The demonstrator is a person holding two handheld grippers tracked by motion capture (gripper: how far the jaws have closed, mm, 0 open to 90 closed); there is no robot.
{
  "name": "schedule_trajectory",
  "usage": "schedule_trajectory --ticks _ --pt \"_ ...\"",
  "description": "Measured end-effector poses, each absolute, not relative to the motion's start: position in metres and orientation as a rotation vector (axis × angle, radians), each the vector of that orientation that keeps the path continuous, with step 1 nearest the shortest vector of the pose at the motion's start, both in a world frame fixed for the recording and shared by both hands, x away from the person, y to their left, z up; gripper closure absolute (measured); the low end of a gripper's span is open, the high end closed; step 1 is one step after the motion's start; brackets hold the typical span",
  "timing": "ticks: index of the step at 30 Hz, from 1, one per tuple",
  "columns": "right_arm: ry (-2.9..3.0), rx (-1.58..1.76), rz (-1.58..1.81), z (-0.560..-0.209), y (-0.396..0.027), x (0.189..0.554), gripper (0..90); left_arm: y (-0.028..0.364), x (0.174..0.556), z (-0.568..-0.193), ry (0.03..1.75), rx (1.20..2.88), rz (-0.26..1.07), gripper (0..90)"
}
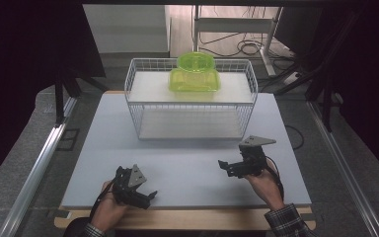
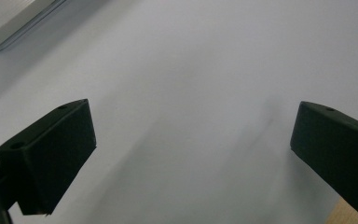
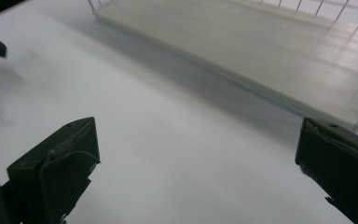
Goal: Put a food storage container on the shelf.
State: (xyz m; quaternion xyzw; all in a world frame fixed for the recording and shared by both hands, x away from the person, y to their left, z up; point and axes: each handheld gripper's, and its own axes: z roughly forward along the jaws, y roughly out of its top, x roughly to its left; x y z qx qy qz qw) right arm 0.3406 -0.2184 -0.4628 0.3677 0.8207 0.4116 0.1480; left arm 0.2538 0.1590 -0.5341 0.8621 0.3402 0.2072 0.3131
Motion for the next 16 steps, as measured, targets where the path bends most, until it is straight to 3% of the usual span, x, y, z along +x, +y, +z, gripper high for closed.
schedule_trajectory --ticks 16 --pt "2.402 1.100 0.999 -0.504 -0.225 0.328 0.0 0.158 0.255 -0.534 0.916 2.275 0.539 0.0"
